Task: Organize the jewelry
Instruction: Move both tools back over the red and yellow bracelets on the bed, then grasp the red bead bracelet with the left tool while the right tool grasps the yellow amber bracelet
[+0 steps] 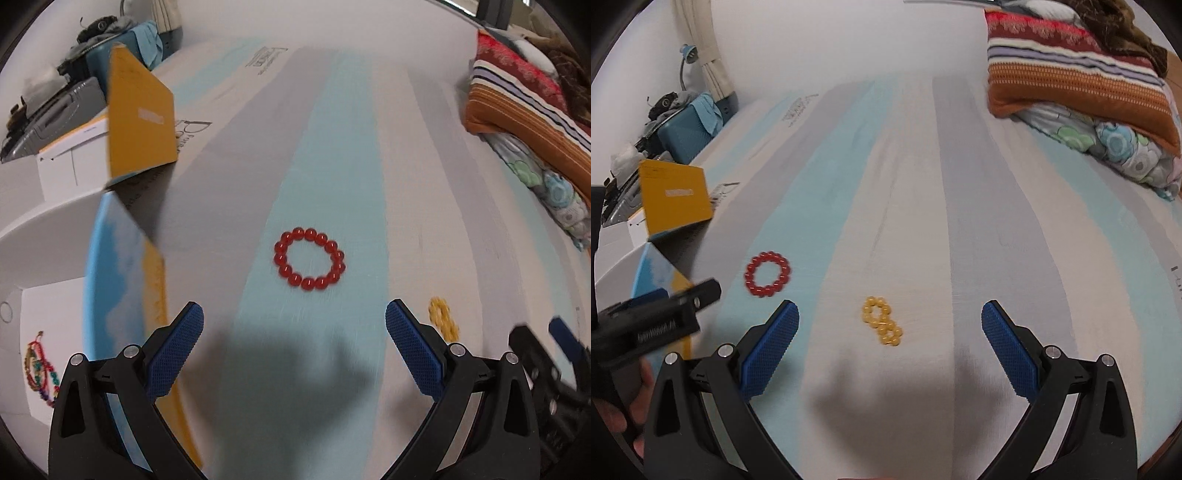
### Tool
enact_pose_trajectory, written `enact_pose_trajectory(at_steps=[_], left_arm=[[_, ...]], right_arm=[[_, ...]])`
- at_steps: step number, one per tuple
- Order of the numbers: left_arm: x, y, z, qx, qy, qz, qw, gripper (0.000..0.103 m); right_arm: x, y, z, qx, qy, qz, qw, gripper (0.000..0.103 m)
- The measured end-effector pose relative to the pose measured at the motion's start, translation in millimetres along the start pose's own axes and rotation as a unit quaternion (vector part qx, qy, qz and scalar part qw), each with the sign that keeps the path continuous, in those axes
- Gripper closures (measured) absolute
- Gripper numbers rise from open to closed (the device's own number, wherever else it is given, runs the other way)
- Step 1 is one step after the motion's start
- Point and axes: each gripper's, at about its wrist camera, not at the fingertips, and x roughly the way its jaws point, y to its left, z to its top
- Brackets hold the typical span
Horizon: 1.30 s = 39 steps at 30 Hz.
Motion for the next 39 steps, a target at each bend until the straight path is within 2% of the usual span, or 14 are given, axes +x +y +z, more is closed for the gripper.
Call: enact_pose_trajectory(at_steps=[5,11,16,25,29,33,35,39], left_arm=[[34.4,-9.4,11.5,0.005,0.009,0.004,0.9999,0.006],[66.7,-9.1,11.8,0.007,0.019,0.024,0.9995,0.006],[83.5,-11.5,12.5,0.007,0.025,0.020,0.9995,0.006],[107.1,-19.6,13.3,0.015,0.030,0.025,0.9991,0.007],[113.8,-17.8,13.8,0.008,0.034,0.027,0.9990,0.009],[114.5,-16.2,13.9,0.006,0.035,0.031,0.9989,0.018],[114.1,-15.8,13.1,0.006,0.037,0.035,0.9987,0.023],[109.7,-15.7,11.6,0.004,0.041,0.032,0.9986,0.045]], right_arm=[[32.8,-4.2,0.9,-0.020,0.022,0.002,1.000,0.009],[65.8,1.0,-3.9,-0.042,0.053,0.005,0.998,0.019],[81.6,8.4,-6.9,-0.050,0.069,0.006,0.996,0.026],[104.5,13.8,-13.2,-0.057,0.096,-0.002,0.994,0.044],[110.1,14.3,-14.3,-0.059,0.104,-0.007,0.993,0.059],[112.8,17.3,-14.8,-0.064,0.109,-0.010,0.992,0.076],[113.4,16.8,-15.0,-0.061,0.111,-0.010,0.992,0.080],[113.8,14.7,-15.6,-0.054,0.113,-0.014,0.992,0.084]])
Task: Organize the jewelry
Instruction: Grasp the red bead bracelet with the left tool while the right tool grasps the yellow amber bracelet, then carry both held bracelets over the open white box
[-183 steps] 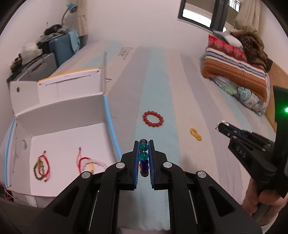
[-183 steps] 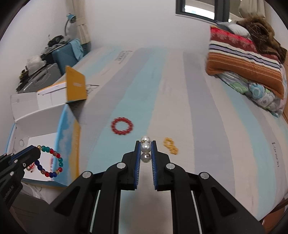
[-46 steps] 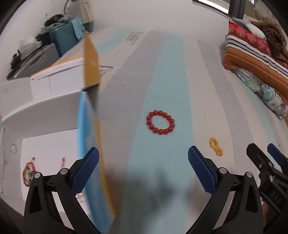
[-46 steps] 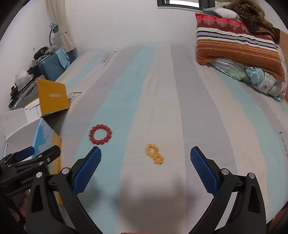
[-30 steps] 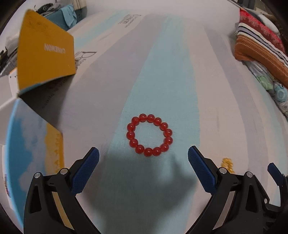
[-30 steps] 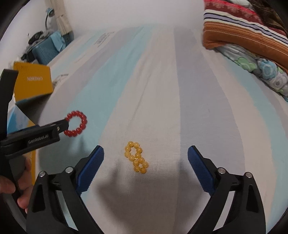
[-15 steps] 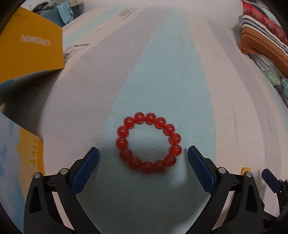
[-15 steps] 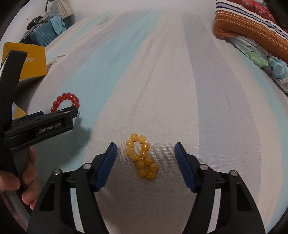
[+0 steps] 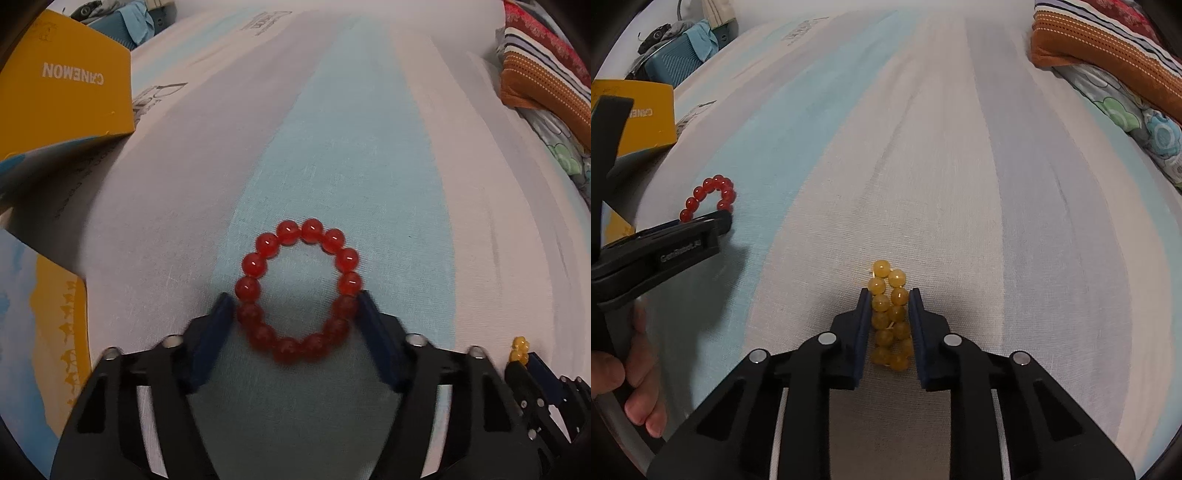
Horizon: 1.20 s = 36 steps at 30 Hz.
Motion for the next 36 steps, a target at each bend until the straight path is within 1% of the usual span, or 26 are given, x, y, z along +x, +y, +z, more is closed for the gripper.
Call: enact_pose_trajectory(at_steps=[1,4,5,6,7,8,9,10,11,14,15,22,28,36], left_arm=[[-1.3,0.0,-0.6,-0.001,0.002,-0.002,1.0000,0.051],[-2.8,-0.4,-2.2,0.002,0.004,-0.007,1.0000,0.062],[-2.5,0.8,-1.8,0.001,0.005,-0.011,0.9999,0.064],[-3.2,3.0,-1.9,-0.004,0.006,-0.022,0.9997,0.068],[-4.0,5.7,-1.8,-0.009,0.006,-0.031,0.9994,0.075],[-5.1,8.5,-1.6,-0.015,0.007,-0.044,0.9989,0.076],[-5.8,9.1,-1.7,-0.016,0.008,-0.050,0.9986,0.085],[-6.2,9.5,-1.8,-0.016,0.010,-0.051,0.9985,0.090],[-7.0,10.2,-2.2,-0.016,0.010,-0.058,0.9981,0.090],[-8.3,8.7,-3.2,-0.013,0.009,-0.059,0.9981,0.090],[-8.8,8.3,-3.3,-0.012,0.009,-0.061,0.9980,0.090],[-18.0,6.3,-4.6,-0.005,0.004,-0.067,0.9977,0.090],[-30.2,5.2,-5.0,0.001,-0.004,-0.072,0.9974,0.090],[-42.5,2.9,-7.0,0.012,-0.010,-0.070,0.9974,0.090]], right_arm=[[0.2,-0.1,0.1,0.002,0.000,0.000,1.000,0.085],[1.0,-0.1,-0.3,0.005,0.000,0.000,1.000,0.085],[1.1,0.3,-0.8,0.007,0.000,0.000,1.000,0.085],[1.1,0.0,-0.8,0.008,0.000,0.001,1.000,0.085],[1.1,0.0,-0.8,0.010,0.000,0.002,1.000,0.085],[0.9,-0.4,-0.6,0.012,0.000,0.004,1.000,0.085],[0.4,-1.3,-1.0,0.014,0.000,0.005,1.000,0.085],[-0.2,-2.4,-0.7,0.016,0.000,0.006,1.000,0.085],[-1.4,-2.8,-0.6,0.018,-0.001,0.007,1.000,0.085],[-4.5,-3.5,0.0,0.019,-0.004,0.007,1.000,0.086],[-5.3,-3.3,0.0,0.020,-0.005,0.007,1.000,0.094],[-12.1,-4.9,0.3,0.025,-0.012,0.010,1.000,0.094],[-24.4,-4.4,2.0,0.026,-0.027,0.014,0.999,0.094],[-37.7,-5.4,2.4,0.028,-0.043,0.018,0.999,0.094]])
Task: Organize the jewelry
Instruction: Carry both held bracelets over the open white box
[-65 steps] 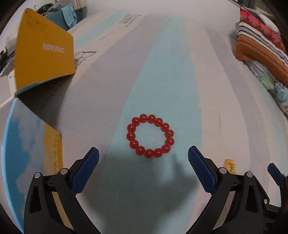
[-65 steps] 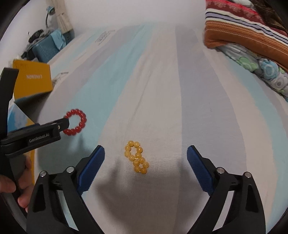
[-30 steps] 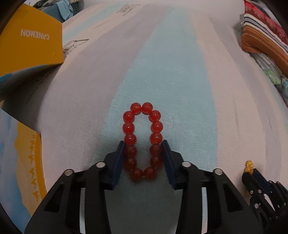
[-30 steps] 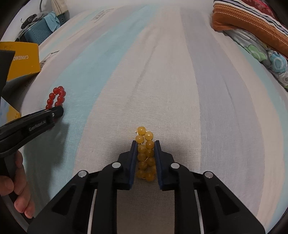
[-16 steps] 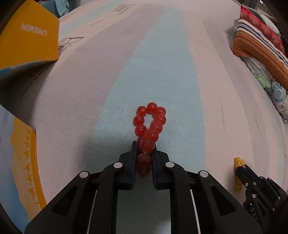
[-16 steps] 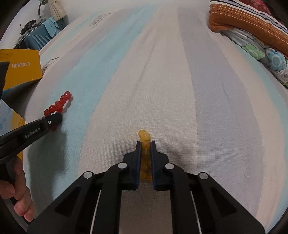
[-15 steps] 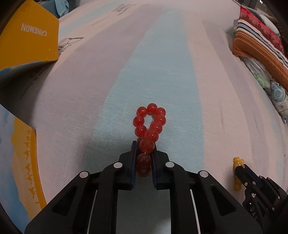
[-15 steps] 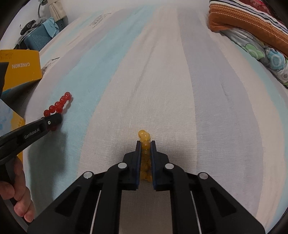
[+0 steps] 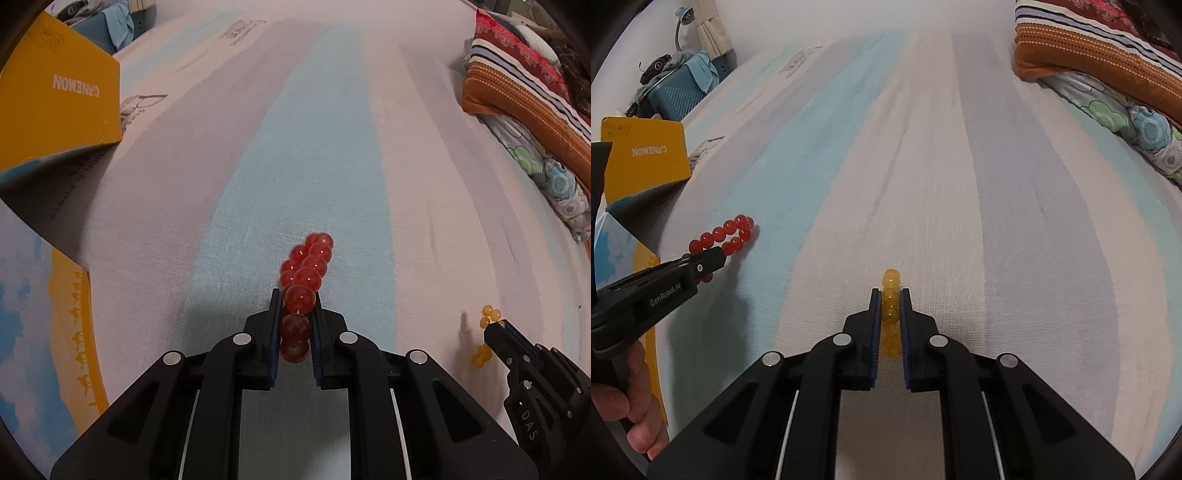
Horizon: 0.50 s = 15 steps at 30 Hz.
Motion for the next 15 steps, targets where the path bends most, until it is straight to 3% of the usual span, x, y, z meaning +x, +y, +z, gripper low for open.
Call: enact_pose_trajectory(at_steps=[15], left_arm=[[-46.8,-6.0,-12.8,0.020,-0.023,-0.004,0.9995,0.090]], right_arm=[[-36.1,10.1,-6.4,0.000,-0.024,0.005,1.000,0.094]])
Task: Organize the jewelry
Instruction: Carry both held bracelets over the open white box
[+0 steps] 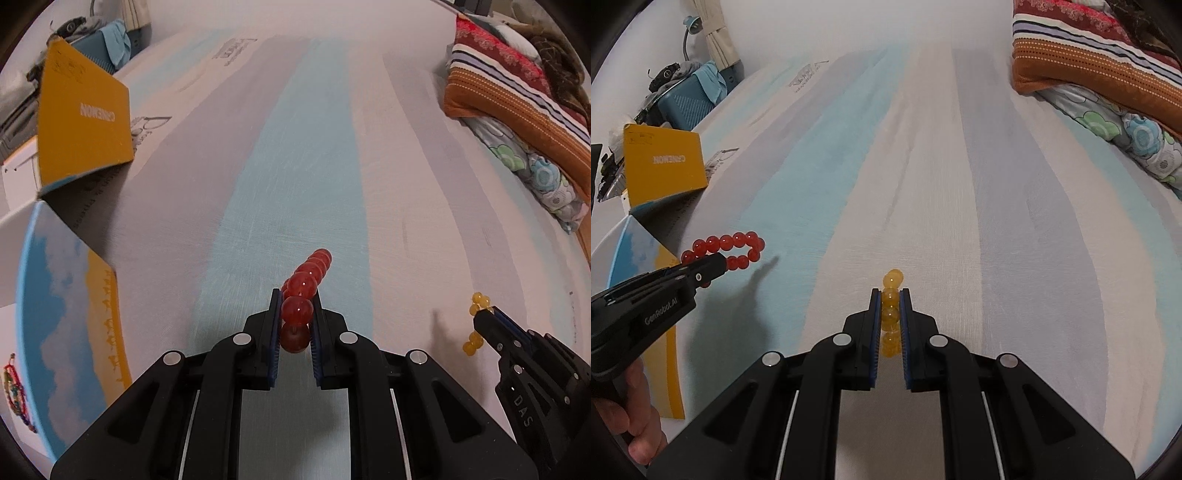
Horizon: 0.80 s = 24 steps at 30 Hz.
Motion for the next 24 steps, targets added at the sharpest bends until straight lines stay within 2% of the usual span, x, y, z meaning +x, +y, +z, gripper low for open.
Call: enact_pose_trajectory(at_steps=[9,24], left_arm=[[-22.9,7.2,-9.9,0.007,-0.004,0.002,1.0000,0.090],[-91.0,32.7,-30.2,0.013,-0.037,0.000,0.9992,0.090]], right_arm=[[-28.8,11.9,-1.8,-0.001,-0.016,0.000,1.000,0.094],[-77.4,50.4,-9.1,-0.016,-0.042,0.004,0.999,0.094]])
